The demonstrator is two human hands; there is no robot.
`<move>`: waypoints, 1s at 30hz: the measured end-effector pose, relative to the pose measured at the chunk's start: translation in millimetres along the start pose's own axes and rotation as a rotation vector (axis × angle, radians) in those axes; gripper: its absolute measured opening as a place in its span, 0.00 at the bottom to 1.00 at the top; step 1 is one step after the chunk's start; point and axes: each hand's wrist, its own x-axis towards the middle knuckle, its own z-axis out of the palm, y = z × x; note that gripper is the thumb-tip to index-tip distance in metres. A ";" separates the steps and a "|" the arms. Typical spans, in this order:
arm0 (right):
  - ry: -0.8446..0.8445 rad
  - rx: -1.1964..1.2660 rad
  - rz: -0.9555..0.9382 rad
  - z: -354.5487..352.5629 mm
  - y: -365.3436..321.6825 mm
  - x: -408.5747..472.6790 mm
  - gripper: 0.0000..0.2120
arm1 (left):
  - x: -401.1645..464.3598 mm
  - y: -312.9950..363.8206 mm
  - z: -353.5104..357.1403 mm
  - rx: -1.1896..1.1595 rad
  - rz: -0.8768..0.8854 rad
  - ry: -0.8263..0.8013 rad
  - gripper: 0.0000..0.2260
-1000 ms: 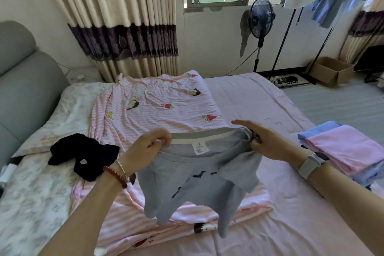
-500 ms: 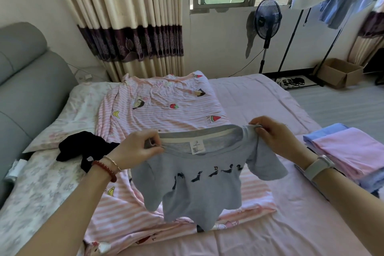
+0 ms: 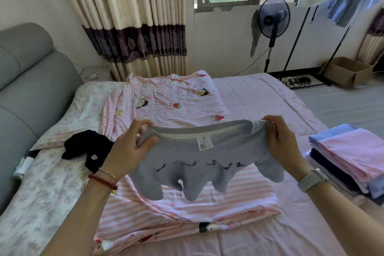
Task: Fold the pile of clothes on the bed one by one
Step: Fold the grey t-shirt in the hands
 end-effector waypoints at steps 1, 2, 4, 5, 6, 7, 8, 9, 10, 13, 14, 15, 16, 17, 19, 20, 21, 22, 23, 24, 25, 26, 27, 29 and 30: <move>-0.004 -0.015 -0.013 -1.3 1.7 -5.7 0.16 | -6.0 -2.3 -0.7 -0.004 -0.029 -0.012 0.23; -0.018 -0.035 -0.032 -2.6 4.1 -12.7 0.17 | -13.1 -7.5 -1.5 0.009 -0.066 -0.041 0.24; -0.068 -0.085 -0.078 -4.0 10.7 -26.9 0.19 | -28.3 -18.8 0.7 0.035 -0.118 -0.119 0.13; -0.081 -0.109 -0.101 -3.3 13.9 -33.3 0.19 | -35.8 -25.9 2.6 0.013 -0.139 -0.136 0.10; -0.085 -0.119 -0.120 -2.8 16.5 -38.2 0.18 | -42.5 -29.8 4.3 -0.028 -0.157 -0.134 0.14; -0.082 -0.111 -0.130 -2.4 17.9 -41.5 0.18 | -48.4 -31.1 6.0 -0.070 -0.183 -0.128 0.17; -0.074 -0.089 -0.130 -2.2 18.2 -43.6 0.19 | -52.5 -31.3 7.4 -0.115 -0.205 -0.112 0.16; -0.065 -0.060 -0.127 -2.1 17.7 -45.2 0.20 | -54.7 -29.6 8.1 -0.158 -0.218 -0.107 0.14; -0.061 -0.029 -0.120 -2.1 17.2 -46.3 0.22 | -55.4 -28.0 8.3 -0.184 -0.233 -0.107 0.11; -0.060 -0.008 -0.111 3.5 17.9 -42.8 0.23 | -45.4 -29.5 10.9 -0.203 -0.293 -0.084 0.03; -0.068 -0.033 -0.120 9.6 21.5 -38.2 0.20 | -39.3 -35.2 13.3 -0.195 -0.316 -0.082 0.03; -0.081 -0.069 -0.130 18.7 28.3 -31.7 0.18 | -32.3 -44.3 16.2 -0.182 -0.334 -0.083 0.05; -0.104 -0.102 -0.132 29.9 35.6 -23.6 0.17 | -24.0 -53.8 19.7 -0.158 -0.355 -0.089 0.07; -0.129 -0.130 -0.127 43.4 42.9 -14.2 0.17 | -14.7 -67.1 24.3 -0.120 -0.375 -0.104 0.08; -0.173 -0.194 -0.084 75.7 60.1 5.3 0.19 | 9.8 -96.2 38.1 -0.005 -0.385 -0.166 0.05; -0.190 -0.245 -0.050 93.7 70.4 14.7 0.21 | 24.0 -112.4 47.7 0.078 -0.389 -0.197 0.08; -0.213 -0.307 -0.012 113.1 80.9 24.6 0.21 | 39.4 -131.5 59.2 0.197 -0.398 -0.231 0.10; -0.241 -0.368 0.044 132.6 90.8 34.8 0.19 | 55.0 -151.4 72.0 0.335 -0.404 -0.255 0.12; -0.286 -0.421 0.116 154.0 101.8 46.5 0.17 | 72.1 -173.4 84.5 0.458 -0.413 -0.252 0.13; -0.348 -0.465 0.204 175.4 111.5 56.8 0.16 | 86.7 -196.1 96.4 0.526 -0.441 -0.213 0.13; -0.401 -0.503 0.298 195.4 119.2 64.6 0.18 | 96.9 -215.9 107.3 0.536 -0.501 -0.162 0.13; -0.429 -0.513 0.387 214.2 127.0 68.7 0.22 | 103.1 -232.4 118.4 0.496 -0.578 -0.107 0.15; -0.439 -0.503 0.454 230.0 133.0 68.1 0.25 | 104.3 -247.0 130.1 0.429 -0.647 -0.073 0.16; -0.478 -0.462 0.493 254.9 143.5 45.0 0.27 | 87.9 -268.0 157.4 0.293 -0.735 -0.080 0.16; -0.519 -0.433 0.482 262.8 148.1 24.8 0.26 | 69.8 -275.1 172.4 0.242 -0.759 -0.101 0.15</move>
